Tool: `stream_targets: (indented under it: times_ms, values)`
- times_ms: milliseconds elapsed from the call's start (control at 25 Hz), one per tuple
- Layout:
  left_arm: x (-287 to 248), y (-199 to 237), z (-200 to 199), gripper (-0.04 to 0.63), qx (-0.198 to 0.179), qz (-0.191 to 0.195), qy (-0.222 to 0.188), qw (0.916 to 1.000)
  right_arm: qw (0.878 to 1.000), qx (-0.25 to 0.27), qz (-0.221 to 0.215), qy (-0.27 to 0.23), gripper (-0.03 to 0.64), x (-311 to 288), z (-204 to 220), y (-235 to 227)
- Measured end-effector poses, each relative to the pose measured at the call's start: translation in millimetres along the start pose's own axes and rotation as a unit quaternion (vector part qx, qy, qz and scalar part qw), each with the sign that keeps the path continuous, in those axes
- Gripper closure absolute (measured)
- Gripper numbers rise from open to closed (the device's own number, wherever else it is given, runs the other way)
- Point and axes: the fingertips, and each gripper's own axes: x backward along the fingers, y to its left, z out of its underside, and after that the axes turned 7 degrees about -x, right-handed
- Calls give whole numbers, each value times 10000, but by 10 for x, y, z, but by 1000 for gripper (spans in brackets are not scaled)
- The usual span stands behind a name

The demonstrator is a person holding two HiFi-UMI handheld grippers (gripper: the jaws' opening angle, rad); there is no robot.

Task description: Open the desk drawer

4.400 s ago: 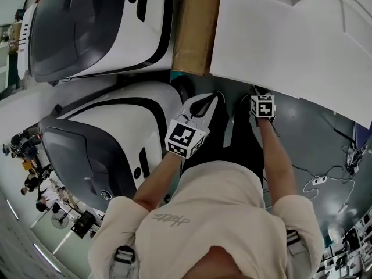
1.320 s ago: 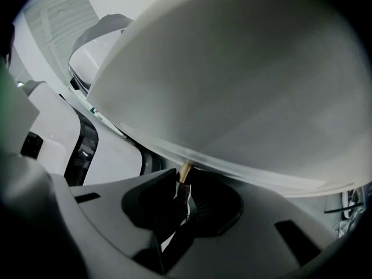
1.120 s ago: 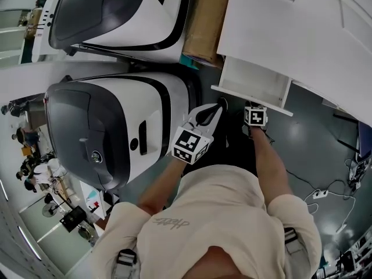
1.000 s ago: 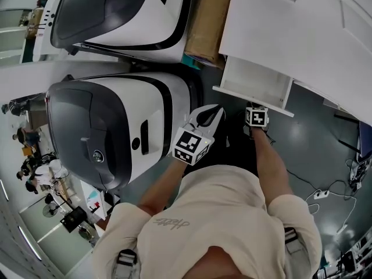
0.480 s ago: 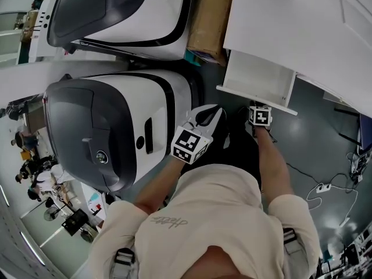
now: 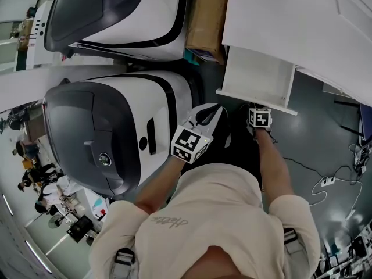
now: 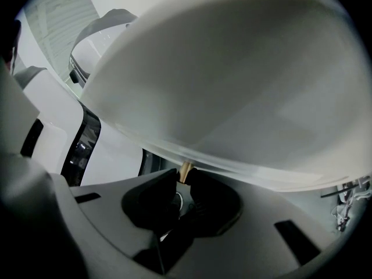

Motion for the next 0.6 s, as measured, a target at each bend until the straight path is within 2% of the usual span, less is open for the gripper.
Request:
stream_targets:
  times_ms: [600]
  values:
    - [187,-82,131,581,-65,100,-29,9999,10000,-20,71,-51,543,76,103,24]
